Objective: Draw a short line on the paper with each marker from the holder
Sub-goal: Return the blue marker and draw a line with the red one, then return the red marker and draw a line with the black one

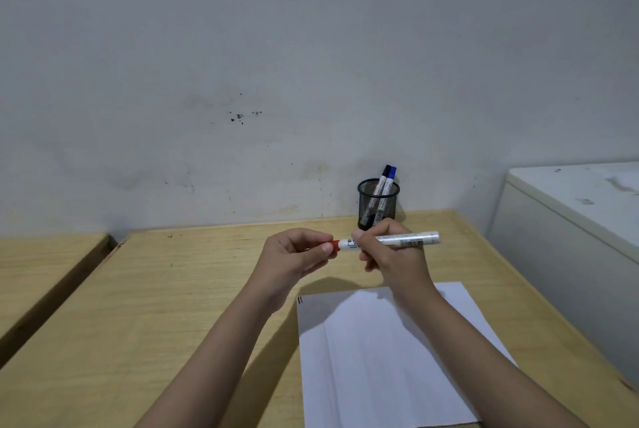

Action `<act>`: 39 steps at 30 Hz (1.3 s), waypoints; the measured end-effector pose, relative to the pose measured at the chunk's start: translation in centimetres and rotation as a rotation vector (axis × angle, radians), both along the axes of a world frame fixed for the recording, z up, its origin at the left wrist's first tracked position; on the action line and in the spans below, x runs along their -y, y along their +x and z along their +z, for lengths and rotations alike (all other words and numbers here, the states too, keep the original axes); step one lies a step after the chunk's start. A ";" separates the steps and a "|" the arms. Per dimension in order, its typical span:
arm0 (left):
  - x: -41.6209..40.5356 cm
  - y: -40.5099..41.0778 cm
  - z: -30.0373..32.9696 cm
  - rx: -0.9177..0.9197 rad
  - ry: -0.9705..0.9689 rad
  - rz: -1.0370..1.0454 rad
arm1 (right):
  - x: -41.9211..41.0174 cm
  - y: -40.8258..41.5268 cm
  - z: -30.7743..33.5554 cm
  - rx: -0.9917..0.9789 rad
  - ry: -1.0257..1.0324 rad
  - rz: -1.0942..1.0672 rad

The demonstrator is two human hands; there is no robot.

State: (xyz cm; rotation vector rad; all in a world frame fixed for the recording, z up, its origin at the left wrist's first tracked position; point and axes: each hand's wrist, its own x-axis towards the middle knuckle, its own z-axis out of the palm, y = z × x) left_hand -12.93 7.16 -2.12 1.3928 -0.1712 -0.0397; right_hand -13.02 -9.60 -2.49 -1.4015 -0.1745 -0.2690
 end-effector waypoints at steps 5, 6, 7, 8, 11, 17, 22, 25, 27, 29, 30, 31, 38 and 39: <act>0.3 -0.6 1.0 0.085 -0.025 0.043 | -0.6 -0.3 0.6 0.036 0.129 0.085; 0.2 -0.7 1.2 0.095 -0.025 0.051 | -0.8 -0.4 0.7 0.034 0.155 0.087; 0.2 -0.7 1.3 0.102 -0.023 0.058 | -0.9 -0.4 0.8 0.028 0.168 0.087; 0.1 -0.8 1.3 0.106 -0.023 0.068 | -1.1 -0.4 0.9 0.010 0.177 0.098; 0.2 -0.9 1.5 0.143 -0.002 0.128 | -1.3 -0.2 1.4 -0.199 0.214 0.209; 0.5 0.1 2.2 0.267 0.172 0.330 | -0.4 -0.3 2.3 -0.265 -0.242 0.267; 1.7 1.1 2.9 0.272 0.238 0.320 | 1.0 0.9 3.0 0.212 -0.470 -0.078; 2.7 1.8 3.7 0.275 0.251 0.284 | 1.8 1.9 3.4 0.294 -0.605 -0.115; 3.3 2.6 4.2 0.282 0.249 0.273 | 2.4 2.7 3.6 0.348 -0.635 -0.124; 3.9 3.6 4.5 0.285 0.230 0.256 | 3.2 3.6 3.9 0.415 -0.684 -0.136; 4.2 4.1 4.6 0.284 0.220 0.246 | 3.6 4.2 4.2 0.446 -0.715 -0.150; 4.6 4.8 4.6 0.285 0.220 0.244 | 4.1 4.9 4.6 0.471 -0.736 -0.173; 6.6 12.4 2.6 0.324 0.570 0.297 | 8.3 12.6 7.9 0.448 -0.468 -0.576; 6.9 13.5 2.1 0.331 0.627 0.304 | 8.7 13.8 8.0 0.429 -0.459 -0.606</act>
